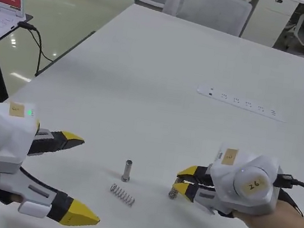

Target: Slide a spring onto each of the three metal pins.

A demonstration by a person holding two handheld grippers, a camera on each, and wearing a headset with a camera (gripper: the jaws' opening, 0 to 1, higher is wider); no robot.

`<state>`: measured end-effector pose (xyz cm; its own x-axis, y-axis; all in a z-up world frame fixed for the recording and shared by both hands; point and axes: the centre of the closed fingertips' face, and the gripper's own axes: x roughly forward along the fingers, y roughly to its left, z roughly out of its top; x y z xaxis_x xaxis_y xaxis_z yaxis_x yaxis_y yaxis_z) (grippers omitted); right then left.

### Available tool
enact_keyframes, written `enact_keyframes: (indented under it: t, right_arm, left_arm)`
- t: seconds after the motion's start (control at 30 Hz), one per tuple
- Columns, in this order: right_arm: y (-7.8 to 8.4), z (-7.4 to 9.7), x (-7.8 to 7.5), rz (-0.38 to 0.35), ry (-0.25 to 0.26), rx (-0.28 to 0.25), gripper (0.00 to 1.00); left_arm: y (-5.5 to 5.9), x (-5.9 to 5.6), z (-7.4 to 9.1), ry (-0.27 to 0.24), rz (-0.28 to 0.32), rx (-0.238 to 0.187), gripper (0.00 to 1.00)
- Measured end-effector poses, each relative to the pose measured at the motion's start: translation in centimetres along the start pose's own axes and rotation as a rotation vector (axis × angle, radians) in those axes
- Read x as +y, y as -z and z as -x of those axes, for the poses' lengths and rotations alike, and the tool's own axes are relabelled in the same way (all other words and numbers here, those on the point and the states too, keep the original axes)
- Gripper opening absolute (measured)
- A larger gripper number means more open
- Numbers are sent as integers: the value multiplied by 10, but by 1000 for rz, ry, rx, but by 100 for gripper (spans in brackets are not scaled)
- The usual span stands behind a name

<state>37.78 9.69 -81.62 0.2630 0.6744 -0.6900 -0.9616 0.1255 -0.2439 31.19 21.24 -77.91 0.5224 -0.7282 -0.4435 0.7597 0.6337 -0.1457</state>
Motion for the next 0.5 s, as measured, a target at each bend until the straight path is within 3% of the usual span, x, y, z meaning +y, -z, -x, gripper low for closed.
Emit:
enact_keyframes:
  t: [0.1,0.13,0.5]
  right_arm:
    - [5,-3,1,-4,0,6,8]
    - [2,-3,-1,-4,9,-18,8]
    - [2,-4,-2,-26,6,-6,8]
  left_arm:
    - [1,0,0,-1,0,2,98]
    - [1,1,0,-2,1,2,98]
    - [0,0,-1,2,2,2,98]
